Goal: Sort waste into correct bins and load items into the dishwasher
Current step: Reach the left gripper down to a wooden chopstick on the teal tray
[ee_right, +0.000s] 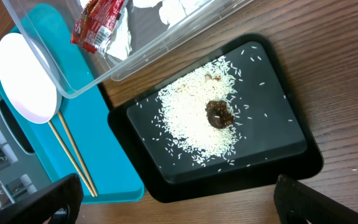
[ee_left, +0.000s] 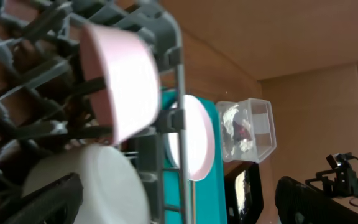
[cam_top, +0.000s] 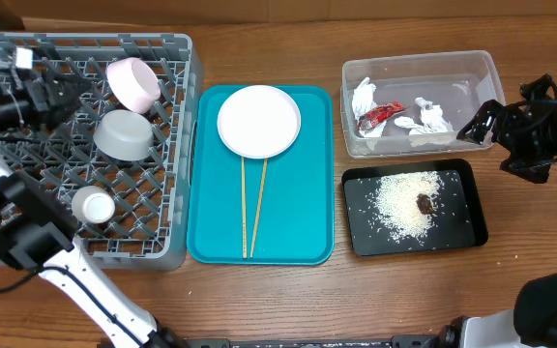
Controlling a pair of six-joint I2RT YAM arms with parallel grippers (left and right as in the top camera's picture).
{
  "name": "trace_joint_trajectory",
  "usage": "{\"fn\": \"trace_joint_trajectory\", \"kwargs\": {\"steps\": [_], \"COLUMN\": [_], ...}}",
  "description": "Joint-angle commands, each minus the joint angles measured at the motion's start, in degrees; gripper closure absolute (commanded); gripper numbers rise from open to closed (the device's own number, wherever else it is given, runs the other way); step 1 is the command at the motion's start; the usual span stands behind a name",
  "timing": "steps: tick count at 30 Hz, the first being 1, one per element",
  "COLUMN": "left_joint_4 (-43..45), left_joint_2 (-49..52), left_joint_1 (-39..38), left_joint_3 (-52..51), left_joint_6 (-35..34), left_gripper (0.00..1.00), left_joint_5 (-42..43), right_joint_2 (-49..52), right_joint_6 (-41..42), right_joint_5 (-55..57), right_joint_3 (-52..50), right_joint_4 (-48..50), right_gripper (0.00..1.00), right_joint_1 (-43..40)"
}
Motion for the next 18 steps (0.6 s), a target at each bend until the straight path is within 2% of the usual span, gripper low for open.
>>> {"fn": "trace_joint_trajectory", "kwargs": {"steps": [1,5,9,11,13,18], "left_joint_4": [-1.7,-2.5,-3.3,-2.8,-2.3,-3.0], "left_joint_2": [-8.4,-13.2,-17.1,-18.8,-19.5,-19.4], "left_joint_1": [-1.9,-5.6,-11.8,-16.0,-19.5,-26.4], "left_joint_3": [0.6,0.6,0.6,0.6,0.6,0.6], "left_joint_6": [-0.5,-9.6,-19.3,-26.5,-29.1,-30.6], "left_gripper": [0.0,0.0,0.0,0.0,0.0,0.0], "left_joint_5": [-0.6,-10.2,-27.8,-39.9,-47.2,-47.0], "right_joint_2": [-0.5,-0.5,-0.5,-0.5,-0.5,-0.5], "right_joint_6": [0.0,0.0,0.0,0.0,0.0,0.0], "right_joint_5": [0.3,0.3,0.3,0.3,0.1,0.1], "right_joint_3": [1.1,1.1,1.1,1.1,1.1,1.1], "right_joint_4": [0.1,0.1,0.1,0.1,0.1,-0.3], "right_gripper": [0.0,0.0,0.0,0.0,0.0,0.0], "right_joint_1": [0.0,0.0,0.0,0.0,0.0,0.0]}}
